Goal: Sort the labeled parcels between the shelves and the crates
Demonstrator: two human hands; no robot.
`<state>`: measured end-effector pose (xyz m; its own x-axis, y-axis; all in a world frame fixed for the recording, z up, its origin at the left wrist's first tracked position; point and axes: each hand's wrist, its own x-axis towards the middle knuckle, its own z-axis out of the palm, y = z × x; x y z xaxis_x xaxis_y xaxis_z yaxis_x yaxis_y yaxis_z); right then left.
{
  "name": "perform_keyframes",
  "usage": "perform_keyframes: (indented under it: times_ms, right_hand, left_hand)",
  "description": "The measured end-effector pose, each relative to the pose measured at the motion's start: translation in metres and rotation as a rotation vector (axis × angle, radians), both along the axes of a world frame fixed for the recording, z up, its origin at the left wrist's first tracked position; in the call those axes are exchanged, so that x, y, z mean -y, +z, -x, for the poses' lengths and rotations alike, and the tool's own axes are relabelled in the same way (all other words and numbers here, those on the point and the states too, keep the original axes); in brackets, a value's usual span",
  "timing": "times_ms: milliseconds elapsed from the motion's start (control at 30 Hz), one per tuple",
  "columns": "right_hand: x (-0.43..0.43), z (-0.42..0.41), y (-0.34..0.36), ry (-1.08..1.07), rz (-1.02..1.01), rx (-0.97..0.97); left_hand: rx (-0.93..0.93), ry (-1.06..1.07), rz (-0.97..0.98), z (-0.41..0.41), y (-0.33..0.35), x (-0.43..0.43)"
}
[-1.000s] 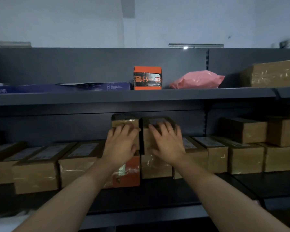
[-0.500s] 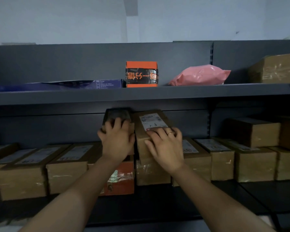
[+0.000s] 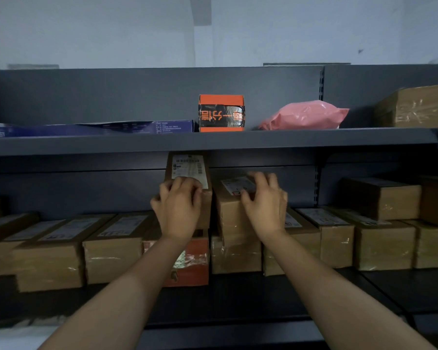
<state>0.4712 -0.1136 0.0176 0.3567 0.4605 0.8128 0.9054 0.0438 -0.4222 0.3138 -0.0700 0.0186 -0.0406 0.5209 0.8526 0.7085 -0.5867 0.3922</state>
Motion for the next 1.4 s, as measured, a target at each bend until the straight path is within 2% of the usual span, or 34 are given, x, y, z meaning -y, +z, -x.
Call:
perform_keyframes:
  times_ms: [100, 167, 233, 300, 367, 433, 533, 667, 800, 900, 967, 1133, 1300, 1400]
  right_hand:
    - [0.004, 0.004, 0.012, -0.147, 0.152, -0.221]
    - [0.004, 0.002, 0.014, -0.058, 0.228, -0.459]
    - [0.002, -0.002, 0.011, 0.035, 0.269, -0.600]
    - [0.002, -0.003, 0.007, 0.071, 0.293, -0.605]
    - [0.003, -0.003, 0.005, 0.070, 0.277, -0.565]
    - [0.004, -0.004, 0.001, 0.068, 0.234, -0.546]
    - [0.003, -0.005, -0.008, 0.100, 0.119, -0.547]
    - [0.001, -0.010, -0.014, 0.192, -0.035, -0.721]
    - [-0.006, -0.010, -0.017, 0.187, 0.016, -0.886]
    - [-0.007, -0.012, -0.020, 0.246, 0.018, -0.967]
    - [-0.007, -0.014, -0.022, 0.280, -0.007, -0.965]
    - [0.005, -0.006, -0.028, 0.295, -0.124, -1.023]
    - [0.038, 0.010, -0.033, 0.403, -0.259, -1.161]
    - [0.074, 0.023, -0.030, 0.453, -0.356, -1.178]
  left_hand:
    - [0.116, -0.020, 0.134, -0.004, 0.010, 0.003]
    - [0.158, 0.023, 0.210, -0.006, 0.013, 0.003]
    - [0.132, 0.078, 0.307, -0.005, 0.011, 0.002]
    - [0.054, 0.137, 0.350, -0.001, 0.003, -0.001]
    - [-0.005, 0.148, 0.307, 0.001, -0.003, -0.004]
    - [0.014, 0.118, 0.266, 0.001, -0.002, -0.004]
    - [0.166, 0.068, 0.286, -0.002, 0.006, -0.005]
    - [0.372, 0.032, 0.384, -0.007, 0.019, -0.009]
    - [0.645, -0.039, 0.496, -0.013, 0.025, -0.010]
    - [0.844, -0.221, 0.635, -0.012, 0.017, -0.015]
    - [0.927, -0.375, 0.651, -0.012, 0.009, -0.013]
    - [1.013, -0.522, 0.648, 0.000, 0.002, -0.004]
    - [1.015, -0.652, 0.664, 0.013, 0.001, 0.024]
    - [0.984, -0.755, 0.617, 0.022, 0.001, 0.050]
